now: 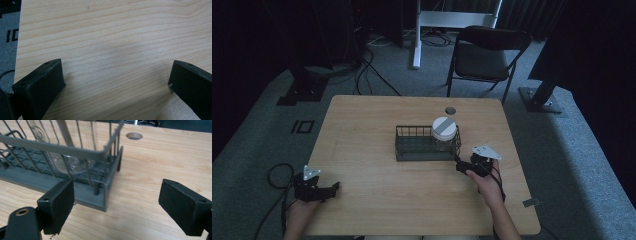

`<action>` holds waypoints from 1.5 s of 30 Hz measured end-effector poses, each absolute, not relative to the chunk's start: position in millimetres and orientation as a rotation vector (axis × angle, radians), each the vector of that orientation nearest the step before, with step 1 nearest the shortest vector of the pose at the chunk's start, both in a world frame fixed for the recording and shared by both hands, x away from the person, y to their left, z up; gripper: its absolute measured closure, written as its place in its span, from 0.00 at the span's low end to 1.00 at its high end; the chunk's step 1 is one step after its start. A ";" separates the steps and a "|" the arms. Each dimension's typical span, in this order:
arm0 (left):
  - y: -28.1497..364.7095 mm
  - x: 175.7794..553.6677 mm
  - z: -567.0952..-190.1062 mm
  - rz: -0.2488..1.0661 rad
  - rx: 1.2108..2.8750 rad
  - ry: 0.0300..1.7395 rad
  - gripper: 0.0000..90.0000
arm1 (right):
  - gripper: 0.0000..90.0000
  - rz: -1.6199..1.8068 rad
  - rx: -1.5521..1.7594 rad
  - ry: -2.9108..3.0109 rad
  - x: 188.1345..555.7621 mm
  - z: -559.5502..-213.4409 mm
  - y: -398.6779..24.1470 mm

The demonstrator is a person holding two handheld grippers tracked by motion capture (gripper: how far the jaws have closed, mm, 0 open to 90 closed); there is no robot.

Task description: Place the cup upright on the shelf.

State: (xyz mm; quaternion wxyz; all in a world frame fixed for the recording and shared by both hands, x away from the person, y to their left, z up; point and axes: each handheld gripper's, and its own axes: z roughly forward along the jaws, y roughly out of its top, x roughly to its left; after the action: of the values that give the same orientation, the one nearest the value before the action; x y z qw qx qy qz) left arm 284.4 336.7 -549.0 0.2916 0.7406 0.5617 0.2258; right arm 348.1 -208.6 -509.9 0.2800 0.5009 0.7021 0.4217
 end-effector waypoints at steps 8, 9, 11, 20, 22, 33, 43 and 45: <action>336.7 284.4 -549.0 0.602 1.974 1.497 0.00 | 0.15 1.084 1.400 1.855 348.4 -523.9 -225.8; 336.8 284.4 -549.0 0.602 1.975 1.497 0.00 | 0.15 1.074 1.402 1.855 348.3 -525.3 -227.5; 336.7 284.4 -549.0 0.602 1.974 1.497 0.00 | 0.15 1.059 1.410 1.855 348.1 -527.7 -230.8; 336.8 284.4 -549.0 0.602 1.975 1.497 0.00 | 0.15 1.021 1.458 1.841 347.7 -534.7 -242.1; 336.7 284.4 -549.0 0.601 1.974 1.498 0.00 | 0.15 0.999 1.470 1.842 347.2 -536.9 -245.6; 336.7 284.4 -549.0 0.602 1.974 1.498 0.00 | 0.15 0.962 1.525 1.848 346.3 -541.1 -257.1; 336.7 284.4 -549.0 0.602 1.974 1.497 0.00 | 0.14 0.925 1.564 1.839 344.7 -544.8 -267.4; 336.8 284.4 -549.0 0.602 1.975 1.497 0.00 | 0.14 0.912 1.577 1.835 344.6 -545.7 -269.4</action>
State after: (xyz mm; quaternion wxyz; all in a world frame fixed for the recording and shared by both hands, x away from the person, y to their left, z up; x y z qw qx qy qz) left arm 284.4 336.8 -549.0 0.2915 0.7408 0.5615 0.2257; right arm 344.6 -269.4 -545.7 0.2743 0.5865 0.6825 0.3391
